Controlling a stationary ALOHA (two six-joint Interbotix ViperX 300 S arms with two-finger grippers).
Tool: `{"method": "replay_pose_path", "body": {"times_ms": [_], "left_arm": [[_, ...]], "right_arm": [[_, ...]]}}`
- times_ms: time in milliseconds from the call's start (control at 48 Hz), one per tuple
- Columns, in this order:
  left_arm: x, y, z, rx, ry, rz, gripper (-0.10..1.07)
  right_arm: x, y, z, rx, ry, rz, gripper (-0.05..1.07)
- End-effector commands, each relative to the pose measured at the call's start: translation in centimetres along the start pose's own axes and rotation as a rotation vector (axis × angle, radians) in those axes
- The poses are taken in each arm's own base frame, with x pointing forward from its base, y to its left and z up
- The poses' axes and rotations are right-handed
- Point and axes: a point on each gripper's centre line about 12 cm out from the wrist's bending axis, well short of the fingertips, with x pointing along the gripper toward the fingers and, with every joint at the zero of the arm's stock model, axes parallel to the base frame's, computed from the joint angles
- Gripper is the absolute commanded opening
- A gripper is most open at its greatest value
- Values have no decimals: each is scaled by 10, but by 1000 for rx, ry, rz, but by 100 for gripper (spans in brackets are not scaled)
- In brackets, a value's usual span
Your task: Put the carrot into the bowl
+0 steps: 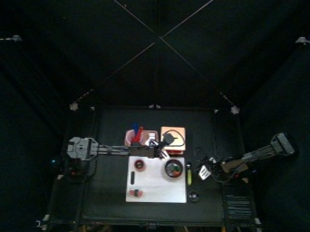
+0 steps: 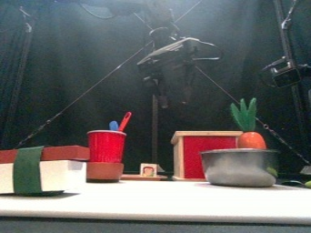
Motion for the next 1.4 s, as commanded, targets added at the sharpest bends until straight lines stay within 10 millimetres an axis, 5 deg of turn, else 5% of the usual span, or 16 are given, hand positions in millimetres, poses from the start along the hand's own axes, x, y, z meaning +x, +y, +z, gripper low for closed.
{"method": "replay_pose_path", "body": {"times_ms": [0, 229, 792, 1375], "left_arm": [[-25, 18, -1, -1, -83, -20, 93], [-49, 51, -32, -15, -245, -135, 93], [-74, 105, -164, 151, -670, -650, 92], [-62, 115, -178, 188, -689, -643, 92]], "right_arm": [[-5, 10, 8, 54, -2, 29, 66], [-11, 23, 26, -11, -95, 84, 66], [-15, 45, 47, -180, -239, 216, 66], [-8, 38, 53, -138, -243, 176, 66]]}}
